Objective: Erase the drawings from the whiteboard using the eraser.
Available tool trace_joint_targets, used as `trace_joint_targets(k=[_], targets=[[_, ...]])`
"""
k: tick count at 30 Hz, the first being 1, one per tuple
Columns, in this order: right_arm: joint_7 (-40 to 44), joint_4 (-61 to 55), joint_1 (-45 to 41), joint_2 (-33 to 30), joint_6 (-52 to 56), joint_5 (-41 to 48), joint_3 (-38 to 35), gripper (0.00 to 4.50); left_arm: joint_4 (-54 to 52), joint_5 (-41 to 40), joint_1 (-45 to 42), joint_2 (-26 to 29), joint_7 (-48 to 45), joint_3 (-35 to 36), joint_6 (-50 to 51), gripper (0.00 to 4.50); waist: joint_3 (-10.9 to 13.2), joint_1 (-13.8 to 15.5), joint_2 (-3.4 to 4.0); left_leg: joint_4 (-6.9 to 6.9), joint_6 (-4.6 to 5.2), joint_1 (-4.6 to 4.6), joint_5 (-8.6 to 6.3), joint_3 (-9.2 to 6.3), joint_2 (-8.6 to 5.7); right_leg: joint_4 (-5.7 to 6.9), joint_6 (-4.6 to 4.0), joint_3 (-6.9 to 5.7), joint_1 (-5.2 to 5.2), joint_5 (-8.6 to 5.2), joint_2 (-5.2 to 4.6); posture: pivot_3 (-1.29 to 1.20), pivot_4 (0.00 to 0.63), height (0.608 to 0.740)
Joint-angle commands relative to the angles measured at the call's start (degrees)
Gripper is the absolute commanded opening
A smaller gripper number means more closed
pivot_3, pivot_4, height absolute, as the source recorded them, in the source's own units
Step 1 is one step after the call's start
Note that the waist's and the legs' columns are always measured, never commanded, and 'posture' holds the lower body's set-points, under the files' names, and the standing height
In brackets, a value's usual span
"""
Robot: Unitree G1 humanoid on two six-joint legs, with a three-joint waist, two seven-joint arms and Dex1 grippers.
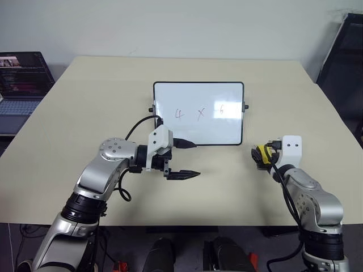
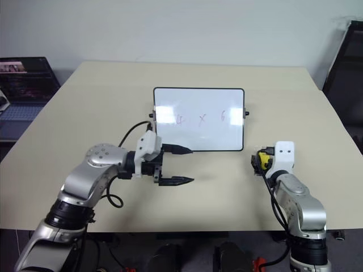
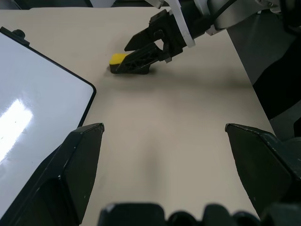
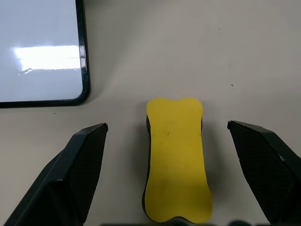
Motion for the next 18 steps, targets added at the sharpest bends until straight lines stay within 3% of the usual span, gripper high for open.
trace_joint_targets(k=[1, 6, 9, 15, 16, 18], targets=[[0.9, 0.05, -0.88, -0.1, -1.87, -0.58, -0.47, 4.47, -1.07, 0.13, 0.24, -0.18, 0.06, 0.25, -0.95, 4.5, 0.0, 0.0, 0.0, 0.0, 0.0, 0.0, 0.0, 0.0, 0.0, 0.0, 0.0, 0.0, 0.0, 0.0, 0.0, 0.0, 0.15, 0.74], [1.4, 2.01, -1.36, 0.18, -3.09, -1.25, -0.79, 4.47, -0.77, 0.37, 0.62, -0.2, 0.41, 0.39, -1.21, 4.5, -0.02, -0.03, 0.01, -0.01, 0.0, -0.01, 0.0, 0.01, 0.01, 0.02, 0.0, 0.0, -0.03, 0.0, 0.01, 0.0, 0.15, 0.74], [1.39, 3.0, -1.48, 0.72, -3.76, -1.23, -1.0, 3.61, -1.06, 0.51, 0.92, -0.12, 0.42, 0.54, -1.09, 4.5, -0.02, -0.03, 0.02, 0.0, 0.0, 0.0, 0.0, 0.0, 0.01, 0.02, -0.01, 0.0, 0.0, 0.0, 0.01, 0.0, 0.15, 0.74], [1.5, 3.82, -1.55, 0.95, -4.17, -1.79, -0.42, 1.46, -1.78, 0.68, 1.07, 0.06, 0.6, 0.62, -0.59, 4.5, -0.02, -0.02, 0.02, 0.02, 0.0, 0.0, 0.0, 0.0, 0.01, 0.02, -0.01, 0.0, 0.0, 0.01, 0.01, 0.0, 0.15, 0.74], [1.44, 3.76, -1.63, 1.07, -4.26, -1.75, -0.47, 1.24, -2.14, 0.59, 1.09, 0.04, 0.8, 0.65, -0.22, 4.5, -0.02, -0.03, 0.02, 0.02, 0.0, 0.0, 0.0, 0.0, 0.02, 0.03, -0.01, -0.01, 0.0, 0.01, 0.01, 0.0, 0.15, 0.74], [1.35, 3.68, -1.69, 1.18, -4.4, -1.74, -0.55, 1.23, -2.54, 0.54, 1.15, -0.01, 1.47, 0.73, 0.72, 4.5, -0.02, -0.03, 0.01, 0.02, 0.0, 0.0, 0.0, -0.01, 0.02, 0.03, -0.01, -0.01, 0.0, 0.01, 0.01, 0.0, 0.15, 0.74]])
